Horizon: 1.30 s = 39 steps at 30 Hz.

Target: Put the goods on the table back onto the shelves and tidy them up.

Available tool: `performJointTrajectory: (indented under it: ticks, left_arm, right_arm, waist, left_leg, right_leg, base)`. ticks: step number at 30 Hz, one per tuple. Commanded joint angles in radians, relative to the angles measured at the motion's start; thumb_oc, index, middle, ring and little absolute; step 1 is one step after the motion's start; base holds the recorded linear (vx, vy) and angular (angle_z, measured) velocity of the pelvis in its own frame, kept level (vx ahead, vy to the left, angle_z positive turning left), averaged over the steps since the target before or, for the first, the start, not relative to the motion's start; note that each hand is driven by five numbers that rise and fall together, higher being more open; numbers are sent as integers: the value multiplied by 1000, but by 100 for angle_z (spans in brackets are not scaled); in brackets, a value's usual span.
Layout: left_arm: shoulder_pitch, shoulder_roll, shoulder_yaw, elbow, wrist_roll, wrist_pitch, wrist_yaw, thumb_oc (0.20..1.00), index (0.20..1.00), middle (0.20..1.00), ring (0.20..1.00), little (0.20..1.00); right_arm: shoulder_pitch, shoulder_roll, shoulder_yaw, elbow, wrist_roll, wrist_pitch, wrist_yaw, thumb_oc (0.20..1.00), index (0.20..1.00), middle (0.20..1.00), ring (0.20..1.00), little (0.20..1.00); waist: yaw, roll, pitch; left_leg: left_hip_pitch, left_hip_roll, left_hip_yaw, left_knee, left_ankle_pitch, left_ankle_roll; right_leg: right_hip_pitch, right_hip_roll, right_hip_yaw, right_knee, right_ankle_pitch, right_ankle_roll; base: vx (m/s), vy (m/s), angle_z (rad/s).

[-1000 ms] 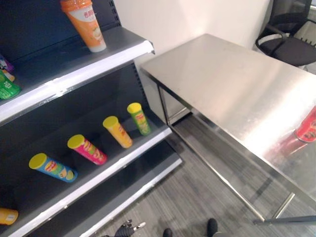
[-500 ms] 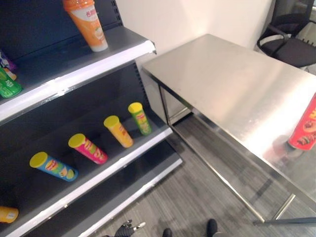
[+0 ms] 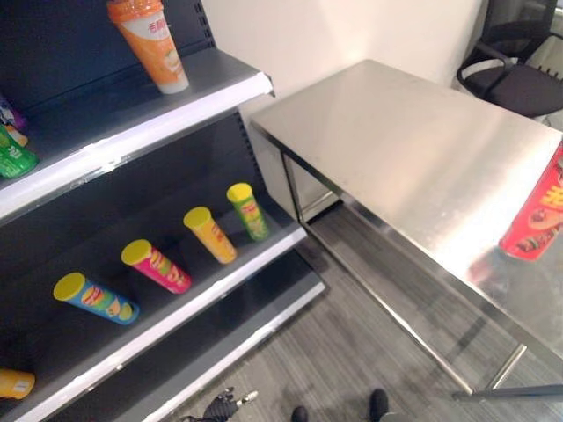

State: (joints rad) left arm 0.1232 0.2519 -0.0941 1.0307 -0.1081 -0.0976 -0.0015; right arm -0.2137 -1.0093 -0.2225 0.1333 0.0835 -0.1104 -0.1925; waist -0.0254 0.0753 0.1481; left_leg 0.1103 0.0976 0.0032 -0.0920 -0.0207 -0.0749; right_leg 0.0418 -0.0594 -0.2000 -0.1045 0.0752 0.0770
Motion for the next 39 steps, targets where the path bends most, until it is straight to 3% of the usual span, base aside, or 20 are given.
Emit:
performJointTrajectory:
  ticks: [1, 6, 8, 14, 16, 17, 18, 22, 23, 26, 27, 29, 30, 33, 34, 35, 38, 39]
  left_arm:
    - [-42, 68, -29, 28, -12, -15, 24, 1000, 1000, 1000, 1000, 1000]
    - [-31, 66, -23, 24, -32, -16, 27, 1000, 1000, 1000, 1000, 1000]
    - [-17, 54, -16, 29, -54, -16, 25, 1000, 1000, 1000, 1000, 1000]
    - [-15, 49, -13, 39, -71, -14, 25, 1000, 1000, 1000, 1000, 1000]
    - [-24, 51, -12, 37, -72, -11, 29, 1000, 1000, 1000, 1000, 1000]
    - [-30, 52, -6, 36, -71, -12, 29, 1000, 1000, 1000, 1000, 1000]
    - [-29, 51, -3, 34, -70, -12, 29, 1000, 1000, 1000, 1000, 1000]
    - [-26, 50, 18, 37, -75, -16, 35, 1000, 1000, 1000, 1000, 1000]
    - [-26, 49, 28, 38, -80, -18, 41, 1000, 1000, 1000, 1000, 1000]
    - [-23, 49, 37, 37, -79, -19, 43, 1000, 1000, 1000, 1000, 1000]
    - [-23, 51, 37, 37, -80, -19, 44, 1000, 1000, 1000, 1000, 1000]
    - [-15, 47, 29, 34, -70, -13, 37, 1000, 1000, 1000, 1000, 1000]
    - [-8, 52, 28, 30, -51, -6, 31, 1000, 1000, 1000, 1000, 1000]
    - [-10, 57, 30, 34, -46, -5, 31, 1000, 1000, 1000, 1000, 1000]
    - [-17, 63, 31, 45, -33, -2, 32, 1000, 1000, 1000, 1000, 1000]
    - [-17, 64, 31, 46, -33, -2, 31, 1000, 1000, 1000, 1000, 1000]
    - [-21, 79, 37, 65, -7, 1, 36, 1000, 1000, 1000, 1000, 1000]
    - [-19, 85, 43, 75, 5, 2, 45, 1000, 1000, 1000, 1000, 1000]
  right_arm:
    - [-86, -25, -42, -68, -12, -94, -53, 200, 200, 200, 200, 200]
    - [-150, -29, 2, -126, 1, -126, -43, 200, 200, 200, 200, 200]
    - [-208, -40, 41, -161, 2, -144, -43, 200, 200, 200, 200, 200]
    - [-214, -77, 16, -192, 2, -153, -57, 200, 200, 200, 200, 200]
    - [-211, -96, 2, -203, -10, -147, -68, 200, 200, 200, 200, 200]
    - [-211, -103, -6, -209, -23, -139, -76, 200, 200, 200, 200, 200]
    - [-214, -106, -1, -208, -32, -135, -77, 200, 200, 200, 200, 200]
    - [-229, -96, 17, -212, -42, -129, -75, 200, 200, 200, 200, 200]
    - [-236, -98, 29, -211, -53, -127, -79, 200, 200, 200, 200, 200]
    - [-230, -94, 27, -216, -62, -115, -76, 200, 200, 200, 200, 200]
    - [-227, -94, 25, -218, -67, -112, -78, 200, 200, 200, 200, 200]
    - [-205, -83, 1, -226, -70, -102, -79, 200, 200, 200, 200, 200]
    - [-185, -59, -7, -224, -84, -91, -79, 200, 200, 200, 200, 200]
    - [-176, -48, -9, -229, -94, -85, -78, 200, 200, 200, 200, 200]
    - [-166, -37, -16, -234, -111, -78, -80, 200, 200, 200, 200, 200]
    - [-163, -36, -19, -237, -112, -77, -80, 200, 200, 200, 200, 200]
    - [-155, -11, -24, -241, -137, -62, -87, 200, 200, 200, 200, 200]
    - [-151, -2, -28, -240, -148, -55, -92, 200, 200, 200, 200, 200]
  waist:
    - [40, -75, -44]
    - [63, -74, -49]
    - [93, -74, -47]
    - [125, -73, -13]
    - [124, -78, 0]
    - [121, -80, 3]
    - [121, -79, 3]
    - [118, -72, 0]
    - [112, -67, -6]
    - [95, -56, -27]
    - [89, -51, -36]
    - [77, -39, -56]
    - [82, -41, -60]
    - [87, -47, -58]
    - [92, -52, -56]
    - [92, -56, -57]
    - [98, -77, -49]
    - [101, -89, -44]
  left_leg:
    - [15, 88, -69, 27, -50, -73]
    - [0, 109, -102, 50, -24, -93]
    - [-25, 131, -157, 71, 20, -117]
    - [-117, 131, -218, 61, 111, -147]
    - [-165, 127, -154, 47, 137, -137]
    - [-176, 142, -55, 37, 142, -136]
    - [-170, 149, -27, 39, 141, -136]
    - [-129, 191, 11, 58, 151, -149]
    - [-97, 238, 38, 78, 181, -154]
    - [-60, 271, 55, 95, 208, -168]
    - [-41, 274, 51, 97, 196, -178]
    - [-23, 245, 100, 75, 106, -159]
    - [-5, 223, 140, 66, 32, -139]
    - [1, 210, 144, 61, 11, -129]
    - [-6, 180, 146, 56, -16, -113]
    - [-8, 175, 145, 59, -18, -110]
    - [-24, 91, 135, 53, -70, -64]
    - [-32, 43, 127, 58, -89, -40]
  right_leg:
    - [29, -57, 1, 84, -168, 47]
    - [49, -31, -15, 84, -191, 25]
    - [72, 1, -43, 76, -214, 1]
    - [78, 11, -123, 70, -239, -18]
    - [71, -3, -178, 67, -239, -18]
    - [59, -20, -217, 65, -229, -11]
    - [55, -26, -225, 67, -225, -8]
    - [42, -50, -254, 78, -208, 0]
    - [24, -70, -283, 90, -199, 6]
    - [-4, -94, -311, 107, -184, 18]
    - [-2, -97, -303, 107, -197, 25]
    - [-11, -127, -326, 111, -158, 42]
    - [-7, -162, -335, 112, -120, 60]
    - [-7, -178, -334, 114, -104, 73]
    - [-12, -212, -344, 112, -71, 98]
    - [-13, -217, -344, 112, -68, 101]
    - [-32, -291, -336, 110, -5, 143]
    - [-45, -324, -322, 105, 28, 163]
  base:
    - [-19, -56, 16]
    - [-45, -114, 13]
    - [-70, -237, 28]
    - [-104, -116, 47]
    - [-183, -42, 113]
    - [-163, 33, 135]
    - [-141, 81, 119]
    - [-94, 127, 37]
    - [-100, 116, 26]
    - [-96, 195, 35]
    - [-40, 354, 51]
    - [-18, 404, 57]
    - [-13, 328, 53]
    - [-39, 246, 24]
    - [-57, 205, 15]
    - [-83, 300, 15]
    - [-114, 417, 9]
    - [-152, 492, 2]
